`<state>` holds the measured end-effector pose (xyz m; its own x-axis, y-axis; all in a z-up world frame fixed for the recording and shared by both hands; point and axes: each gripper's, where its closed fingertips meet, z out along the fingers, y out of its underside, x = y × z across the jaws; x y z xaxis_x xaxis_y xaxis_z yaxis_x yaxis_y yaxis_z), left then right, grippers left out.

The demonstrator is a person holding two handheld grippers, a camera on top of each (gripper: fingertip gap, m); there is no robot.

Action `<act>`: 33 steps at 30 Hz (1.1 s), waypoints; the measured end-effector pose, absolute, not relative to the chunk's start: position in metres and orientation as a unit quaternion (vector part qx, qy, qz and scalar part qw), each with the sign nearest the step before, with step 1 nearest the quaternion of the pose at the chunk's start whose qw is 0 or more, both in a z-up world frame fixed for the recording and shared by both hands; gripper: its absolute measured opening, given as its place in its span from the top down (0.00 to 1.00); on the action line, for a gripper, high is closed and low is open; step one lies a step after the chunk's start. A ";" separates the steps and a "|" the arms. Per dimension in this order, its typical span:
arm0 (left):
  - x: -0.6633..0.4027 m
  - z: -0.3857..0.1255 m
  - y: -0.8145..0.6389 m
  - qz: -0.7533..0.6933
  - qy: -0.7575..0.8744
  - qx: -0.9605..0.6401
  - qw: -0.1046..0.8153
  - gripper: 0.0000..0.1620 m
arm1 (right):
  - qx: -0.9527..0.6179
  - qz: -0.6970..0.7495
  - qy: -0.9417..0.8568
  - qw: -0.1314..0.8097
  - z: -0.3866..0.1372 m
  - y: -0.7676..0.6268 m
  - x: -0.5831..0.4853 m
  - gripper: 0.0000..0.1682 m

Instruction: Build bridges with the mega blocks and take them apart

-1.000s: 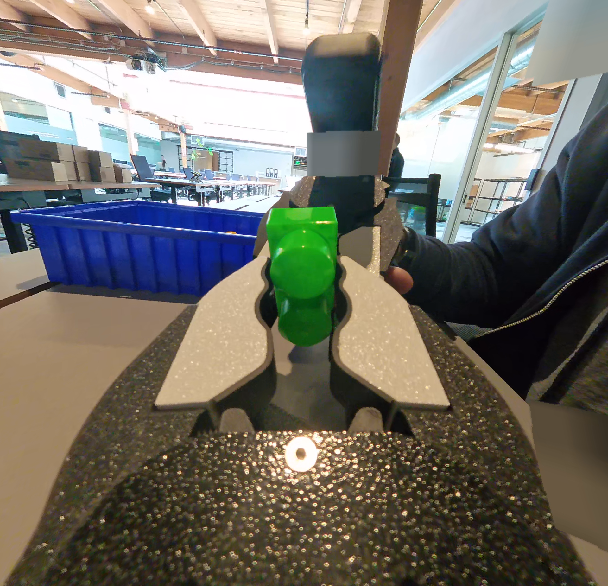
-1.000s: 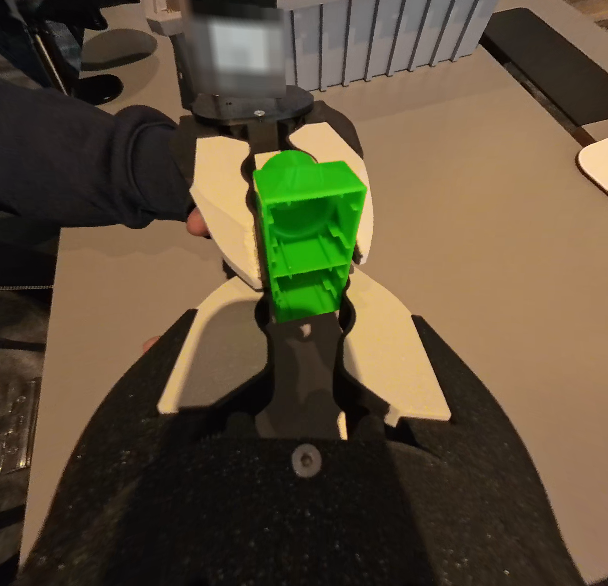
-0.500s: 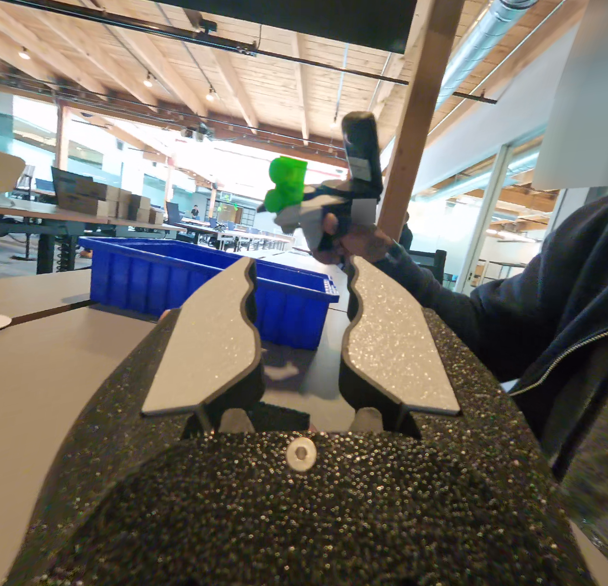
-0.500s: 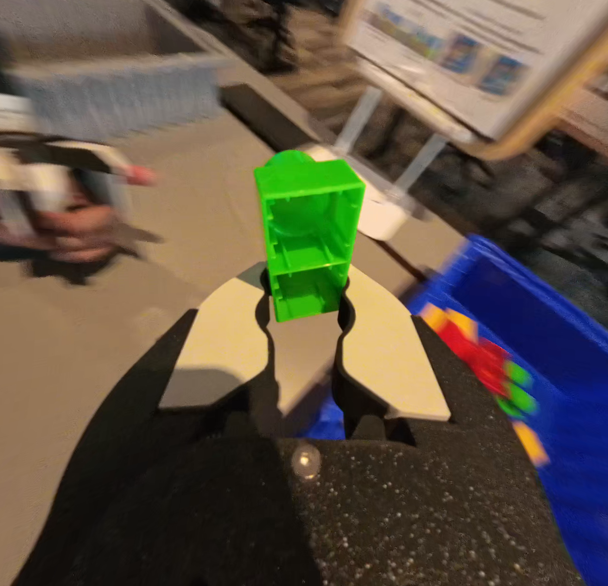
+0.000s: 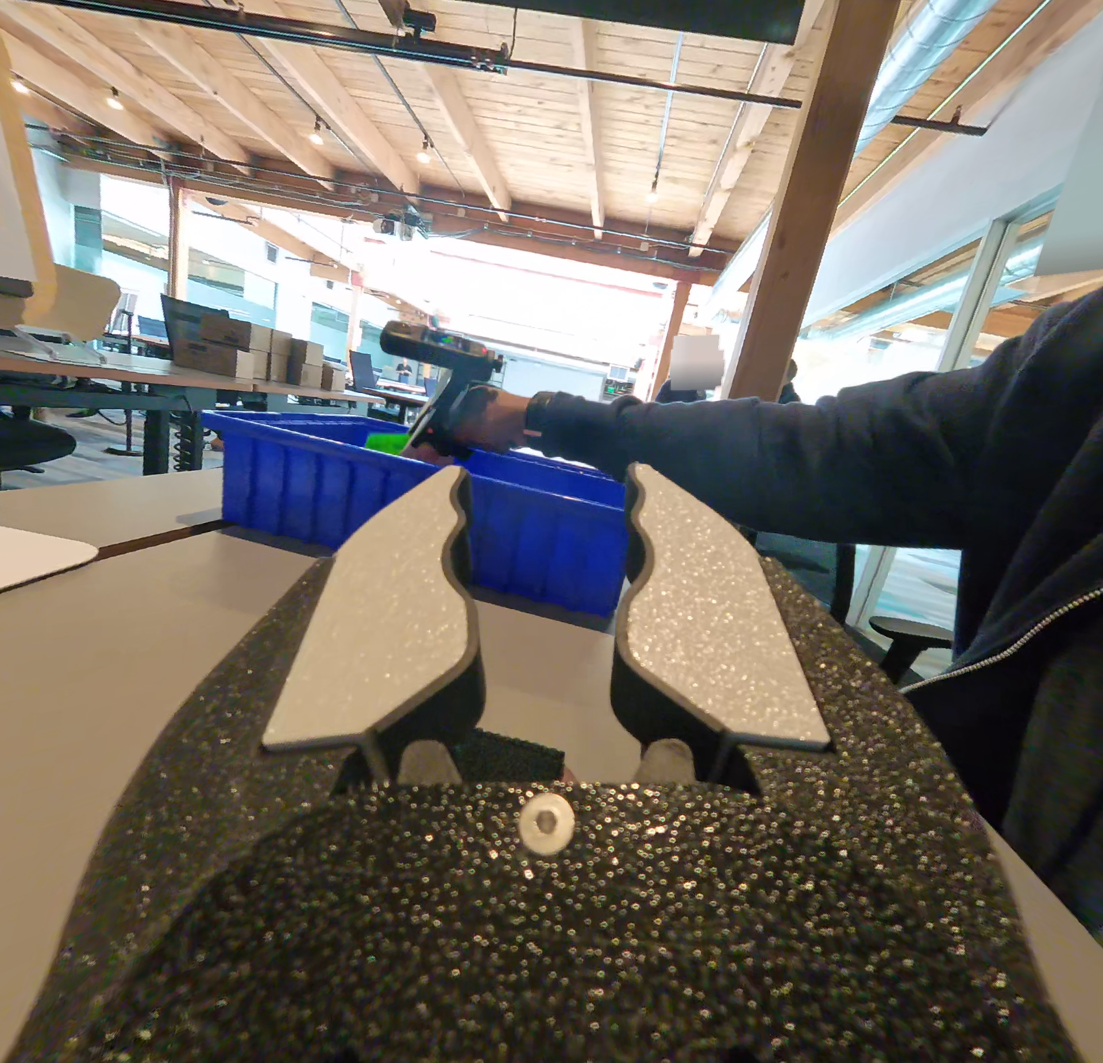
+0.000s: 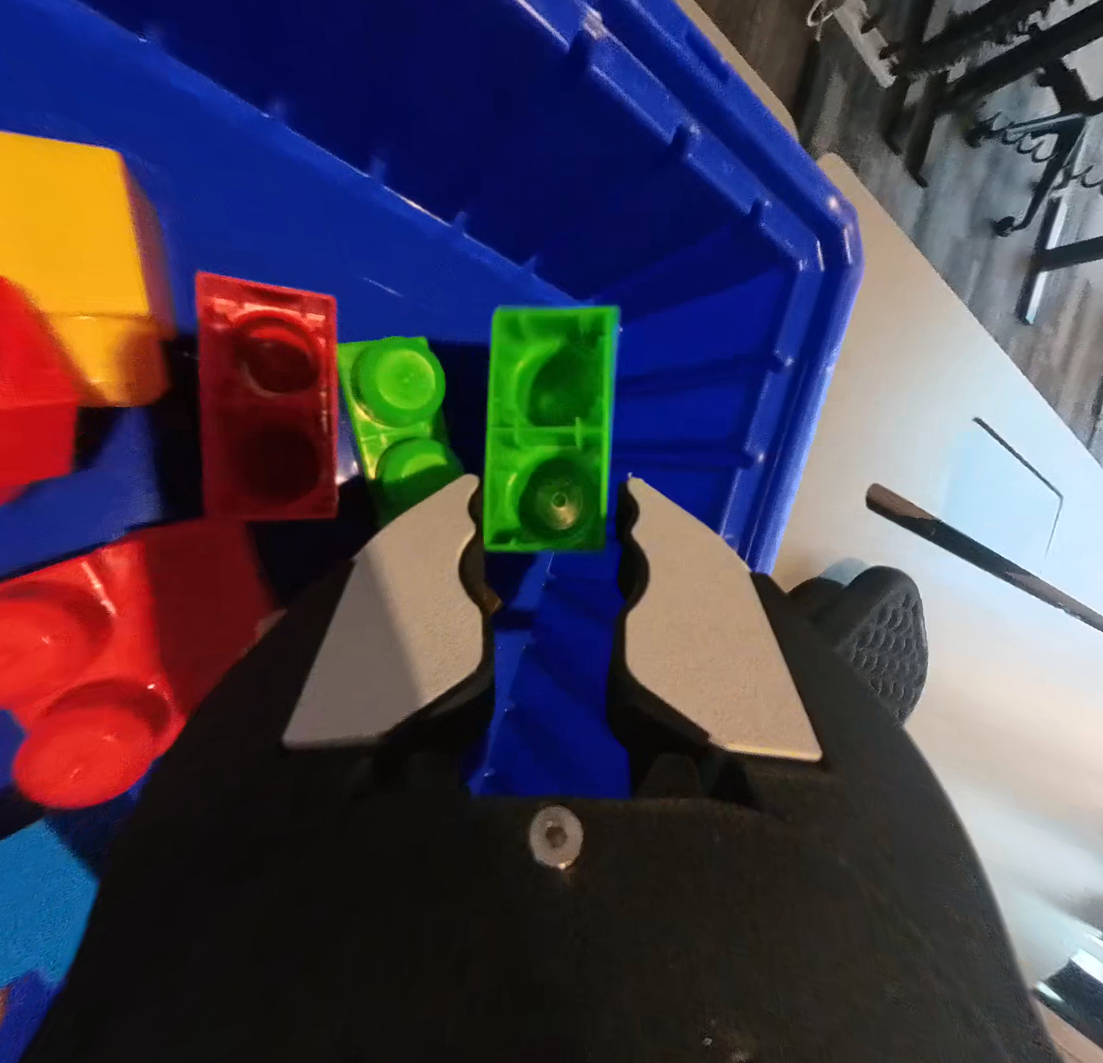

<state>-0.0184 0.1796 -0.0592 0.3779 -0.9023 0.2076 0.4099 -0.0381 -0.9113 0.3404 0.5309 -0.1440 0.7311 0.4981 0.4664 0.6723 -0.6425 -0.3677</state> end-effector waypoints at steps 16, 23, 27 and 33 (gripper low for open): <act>-0.030 -0.042 0.188 -0.408 0.240 -0.553 0.686 0.69 | -0.758 0.068 -0.446 0.471 -0.018 0.340 0.185 0.61; -0.077 -0.034 0.161 -0.161 0.224 -0.694 0.665 0.67 | -0.661 0.176 -0.579 0.445 -0.073 0.173 0.067 0.62; -0.142 -0.021 0.114 -0.066 0.201 -0.763 0.611 0.64 | -0.638 0.230 -0.601 0.423 -0.124 0.132 0.031 0.63; -0.289 -0.006 0.068 0.094 0.240 -0.837 0.483 0.64 | -0.631 0.298 -0.612 0.371 -0.165 0.103 0.000 0.62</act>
<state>-0.2889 0.0683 -0.0059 0.8673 -0.3101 -0.3895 -0.4924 -0.4191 -0.7628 -0.0003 0.1030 -0.1645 0.0725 0.9943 0.0783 0.5522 0.0254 -0.8333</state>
